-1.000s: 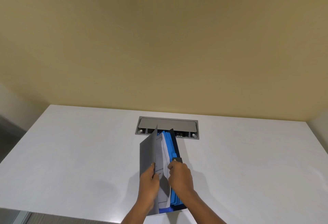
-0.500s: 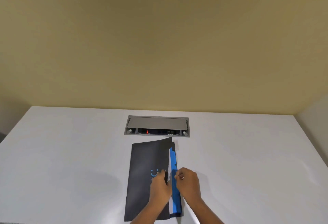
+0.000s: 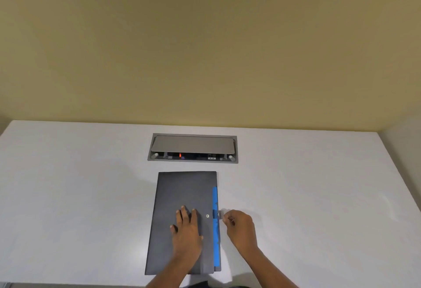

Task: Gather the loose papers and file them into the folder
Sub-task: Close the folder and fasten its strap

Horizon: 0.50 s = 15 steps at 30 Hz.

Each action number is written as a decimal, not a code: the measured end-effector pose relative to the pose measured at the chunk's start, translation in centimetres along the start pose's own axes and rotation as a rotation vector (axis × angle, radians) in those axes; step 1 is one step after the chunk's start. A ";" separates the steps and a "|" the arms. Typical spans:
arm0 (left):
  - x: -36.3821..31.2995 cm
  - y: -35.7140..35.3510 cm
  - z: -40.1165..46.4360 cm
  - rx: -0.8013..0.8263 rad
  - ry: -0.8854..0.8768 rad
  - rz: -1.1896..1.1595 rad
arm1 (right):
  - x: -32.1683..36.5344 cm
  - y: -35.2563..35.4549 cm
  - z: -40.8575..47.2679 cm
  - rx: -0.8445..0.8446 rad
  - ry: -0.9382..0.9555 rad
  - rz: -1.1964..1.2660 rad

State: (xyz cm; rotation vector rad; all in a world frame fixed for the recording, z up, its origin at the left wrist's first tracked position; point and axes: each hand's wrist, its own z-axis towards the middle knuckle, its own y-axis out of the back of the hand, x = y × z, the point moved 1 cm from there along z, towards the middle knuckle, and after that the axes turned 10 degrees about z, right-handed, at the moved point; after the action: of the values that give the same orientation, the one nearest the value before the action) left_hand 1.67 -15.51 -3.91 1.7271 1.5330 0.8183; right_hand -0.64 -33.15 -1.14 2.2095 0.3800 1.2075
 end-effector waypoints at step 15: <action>2.0 -0.9 1.4 0.029 -0.054 0.030 | 3.8 -4.8 2.7 0.250 0.185 -0.291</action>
State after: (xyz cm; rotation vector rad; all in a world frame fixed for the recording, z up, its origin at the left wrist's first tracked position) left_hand 2.54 -13.58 -5.40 1.7828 1.4937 0.7609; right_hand 3.84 -28.39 -2.64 2.1524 0.9389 1.2592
